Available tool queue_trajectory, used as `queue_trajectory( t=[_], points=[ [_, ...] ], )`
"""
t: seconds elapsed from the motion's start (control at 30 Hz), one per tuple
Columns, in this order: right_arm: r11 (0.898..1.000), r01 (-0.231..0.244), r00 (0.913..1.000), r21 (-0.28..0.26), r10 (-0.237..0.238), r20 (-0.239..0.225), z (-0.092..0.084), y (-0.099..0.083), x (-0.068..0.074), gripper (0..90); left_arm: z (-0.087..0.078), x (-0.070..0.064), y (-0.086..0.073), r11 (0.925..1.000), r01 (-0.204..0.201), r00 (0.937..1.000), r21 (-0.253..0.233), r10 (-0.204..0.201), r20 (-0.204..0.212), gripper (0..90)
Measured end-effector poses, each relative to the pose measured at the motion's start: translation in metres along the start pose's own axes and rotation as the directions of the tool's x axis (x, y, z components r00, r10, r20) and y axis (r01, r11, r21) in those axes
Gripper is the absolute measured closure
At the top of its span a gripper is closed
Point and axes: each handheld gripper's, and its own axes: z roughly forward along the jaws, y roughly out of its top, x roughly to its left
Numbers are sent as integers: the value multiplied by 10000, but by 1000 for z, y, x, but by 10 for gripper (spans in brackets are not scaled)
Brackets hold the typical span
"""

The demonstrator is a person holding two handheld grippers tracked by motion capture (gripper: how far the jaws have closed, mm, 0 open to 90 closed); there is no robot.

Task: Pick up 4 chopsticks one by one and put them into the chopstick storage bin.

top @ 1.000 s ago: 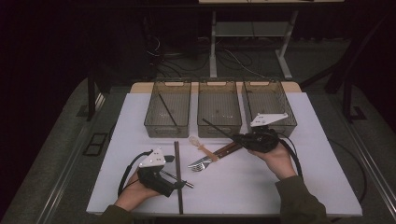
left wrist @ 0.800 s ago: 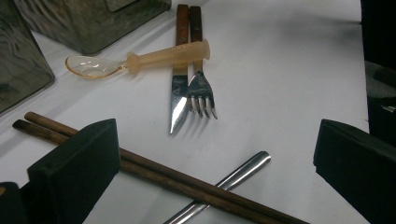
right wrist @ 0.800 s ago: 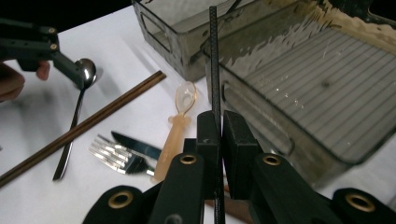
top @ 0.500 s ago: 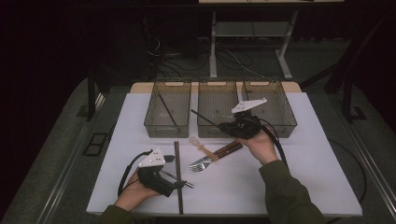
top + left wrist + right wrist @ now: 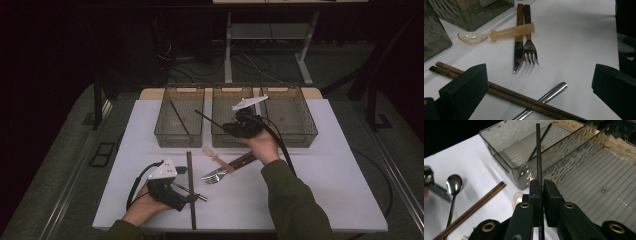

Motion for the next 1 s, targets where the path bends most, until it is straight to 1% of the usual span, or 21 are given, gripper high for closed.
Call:
queue_trajectory(
  t=[0.07,0.1,0.17,0.3,0.37,0.43,0.6,0.63,0.7,0.77,0.83,0.9,1.0],
  points=[
    [10000,-36,10000,-8,36,-26,5,5,0,852,1,0,0,10000,-8,10000,-44,8,-24,0],
    [9999,-103,9999,35,103,-17,8,8,0,852,0,0,0,10000,-34,10000,8,34,9,0],
    [9999,-91,9999,140,91,53,14,13,1,852,0,0,0,10000,-78,10000,4,78,7,0],
    [9995,-132,9997,285,127,194,28,25,3,852,0,0,1,10000,-4,10000,-17,4,46,0],
    [9992,-183,9995,357,174,250,34,32,3,852,0,0,1,10000,-47,10000,-44,47,51,0],
    [9992,-227,9994,341,218,272,40,38,4,852,0,0,1,10000,-88,10000,17,88,36,0],
    [9985,-384,9986,396,370,376,55,53,6,852,0,1,1,10000,-43,10000,-16,43,61,0],
    [9981,-432,9985,433,417,355,58,56,6,852,0,1,1,10000,-47,10000,-5,47,68,0],
    [9980,-430,9980,466,407,479,66,61,7,852,0,1,1,10000,-7,10000,14,6,89,0],
    [9971,-528,9976,546,502,473,74,66,9,852,0,1,1,10000,-63,9999,27,63,91,0],
    [9968,-500,9973,619,465,572,82,72,11,851,-1,2,1,9999,-119,9999,3,119,73,0],
    [9963,-528,9971,686,487,591,89,77,13,851,0,2,1,10000,-58,10000,27,58,25,0],
    [9953,-590,9962,775,536,694,99,84,14,852,0,2,1,10000,-70,10000,10,70,12,0]
  ],
)
